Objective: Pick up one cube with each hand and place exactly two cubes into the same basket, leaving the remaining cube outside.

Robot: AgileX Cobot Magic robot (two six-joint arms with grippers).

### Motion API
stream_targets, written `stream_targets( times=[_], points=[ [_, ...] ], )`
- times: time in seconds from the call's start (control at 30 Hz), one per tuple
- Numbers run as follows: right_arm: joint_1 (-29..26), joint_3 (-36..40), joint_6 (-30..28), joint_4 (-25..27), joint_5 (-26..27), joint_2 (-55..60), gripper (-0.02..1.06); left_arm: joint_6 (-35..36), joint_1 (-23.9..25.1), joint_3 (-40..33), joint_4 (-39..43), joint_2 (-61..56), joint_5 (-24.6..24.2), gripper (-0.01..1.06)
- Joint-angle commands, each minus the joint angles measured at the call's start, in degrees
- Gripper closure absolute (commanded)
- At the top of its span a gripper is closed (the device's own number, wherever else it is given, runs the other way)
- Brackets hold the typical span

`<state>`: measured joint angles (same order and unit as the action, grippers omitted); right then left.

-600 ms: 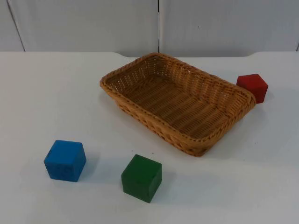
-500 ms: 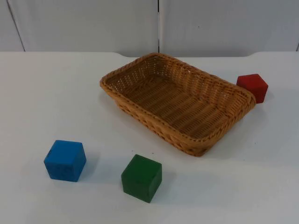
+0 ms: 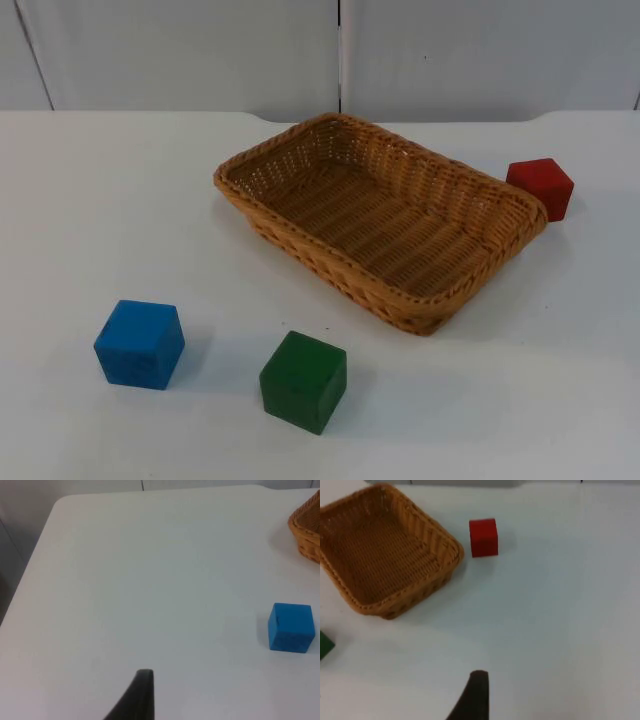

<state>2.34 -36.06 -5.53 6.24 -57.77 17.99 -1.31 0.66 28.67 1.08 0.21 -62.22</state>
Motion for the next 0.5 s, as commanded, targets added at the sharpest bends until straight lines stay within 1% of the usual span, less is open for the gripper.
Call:
stream_targets(
  times=[0.0,0.27,0.47],
  points=[
    [0.1,-0.4,-0.7,0.4,0.5,2.0,0.23,0.3,0.1,-0.2,0.0,-0.2,0.7,0.0],
    [0.1,-0.4,-3.0,0.6,1.4,6.7,0.23,0.3,0.1,-0.2,0.0,-0.2,0.7,0.0],
    [0.1,-0.9,-3.1,2.0,1.6,9.1,0.23,0.3,0.1,-0.2,-0.6,-0.2,0.7,0.0]
  ],
)
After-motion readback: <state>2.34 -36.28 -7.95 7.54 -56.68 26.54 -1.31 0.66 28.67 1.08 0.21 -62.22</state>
